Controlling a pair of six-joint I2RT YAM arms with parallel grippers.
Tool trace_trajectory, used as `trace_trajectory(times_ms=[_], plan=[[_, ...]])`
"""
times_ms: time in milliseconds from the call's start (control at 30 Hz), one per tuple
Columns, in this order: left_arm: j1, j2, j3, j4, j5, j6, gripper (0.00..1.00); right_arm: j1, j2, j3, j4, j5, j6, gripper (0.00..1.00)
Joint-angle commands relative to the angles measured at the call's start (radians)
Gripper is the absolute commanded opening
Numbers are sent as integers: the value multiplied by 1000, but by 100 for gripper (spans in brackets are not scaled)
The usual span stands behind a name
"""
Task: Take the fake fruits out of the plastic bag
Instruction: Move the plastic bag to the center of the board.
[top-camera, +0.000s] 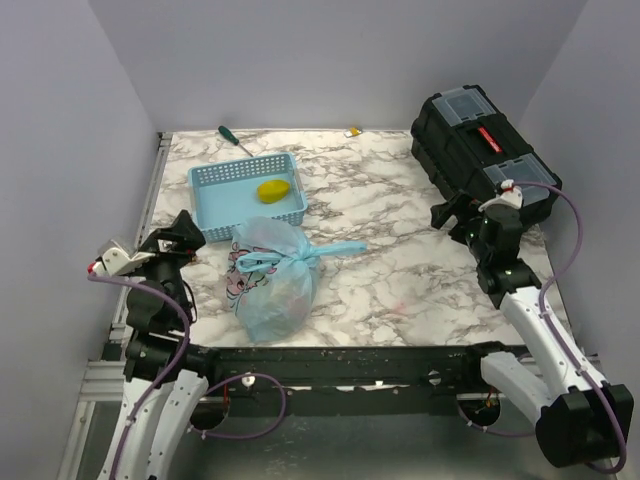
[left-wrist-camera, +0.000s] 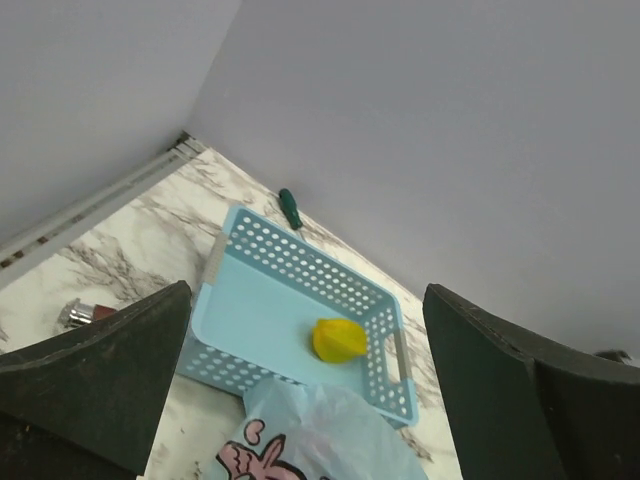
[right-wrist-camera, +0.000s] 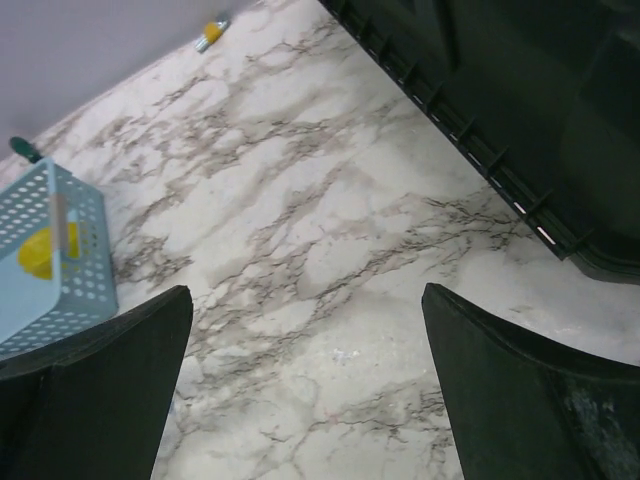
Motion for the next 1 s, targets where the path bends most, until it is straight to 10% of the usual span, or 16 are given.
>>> trace_trajectory(times_ms=[0, 367, 733, 967], plan=[[-5, -117, -17, -158, 257, 19, 99, -1, -2, 8, -49, -161, 92, 100], [-6, 81, 157, -332, 723, 203, 99, 93, 55, 3, -34, -463, 222, 100], [-14, 216, 211, -369, 910, 281, 99, 739, 151, 123, 9, -111, 285, 96], [-26, 251, 163, -363, 978, 305, 99, 816, 363, 226, 38, -76, 294, 80]])
